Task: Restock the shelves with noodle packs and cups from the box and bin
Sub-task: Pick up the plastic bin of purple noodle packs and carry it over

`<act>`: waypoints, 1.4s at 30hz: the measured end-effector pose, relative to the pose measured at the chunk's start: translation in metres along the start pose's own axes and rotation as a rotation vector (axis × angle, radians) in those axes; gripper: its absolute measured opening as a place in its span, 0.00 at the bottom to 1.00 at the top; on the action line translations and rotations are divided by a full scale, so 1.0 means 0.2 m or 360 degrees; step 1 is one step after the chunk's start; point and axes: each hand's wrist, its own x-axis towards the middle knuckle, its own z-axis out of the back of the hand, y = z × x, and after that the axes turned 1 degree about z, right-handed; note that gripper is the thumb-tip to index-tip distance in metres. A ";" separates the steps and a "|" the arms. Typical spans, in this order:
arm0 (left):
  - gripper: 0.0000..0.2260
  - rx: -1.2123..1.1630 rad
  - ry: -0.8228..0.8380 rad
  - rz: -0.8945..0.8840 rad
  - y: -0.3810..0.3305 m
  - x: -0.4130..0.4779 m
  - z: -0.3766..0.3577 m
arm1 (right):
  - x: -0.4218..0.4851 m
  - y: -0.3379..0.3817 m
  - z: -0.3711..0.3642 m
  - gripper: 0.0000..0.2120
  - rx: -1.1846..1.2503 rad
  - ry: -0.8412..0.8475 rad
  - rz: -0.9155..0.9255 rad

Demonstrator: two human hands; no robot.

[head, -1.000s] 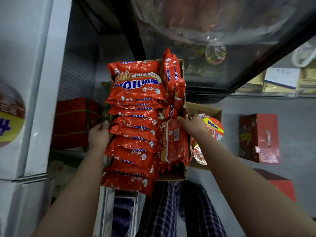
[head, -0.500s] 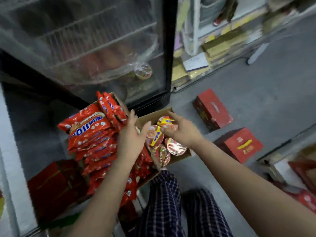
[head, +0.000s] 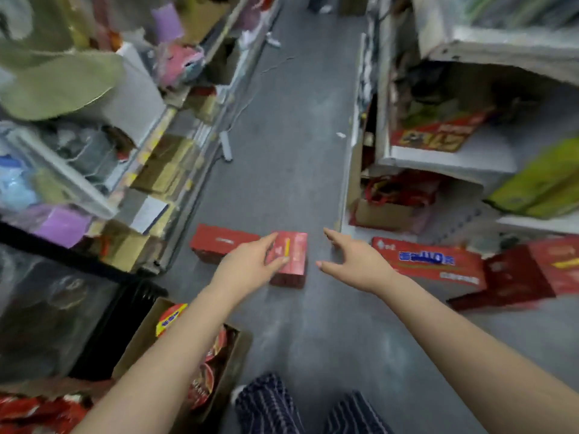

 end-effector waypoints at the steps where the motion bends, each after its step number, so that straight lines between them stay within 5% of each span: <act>1: 0.29 0.0053 0.0017 -0.0113 -0.18 0.06 -0.03 | -0.10 -0.15 0.10 0.38 0.0013 -0.0059 -0.0051; 10: 0.33 0.0353 0.0408 -0.0981 -1.83 0.43 -0.48 | -1.05 -1.32 0.82 0.39 0.0193 -0.0688 -0.0588; 20: 0.37 0.0533 0.0740 -0.1844 -3.46 0.60 -1.04 | -1.85 -2.23 1.15 0.38 0.0525 -0.1185 -0.1327; 33: 0.37 0.0599 0.1032 -0.2375 -5.29 0.63 -1.83 | -2.59 -3.31 1.65 0.39 0.0676 -0.1677 -0.1898; 42: 0.40 0.0689 0.1020 -0.2273 -6.43 0.62 -2.38 | -3.28 -4.39 2.22 0.39 0.0606 -0.1520 -0.1814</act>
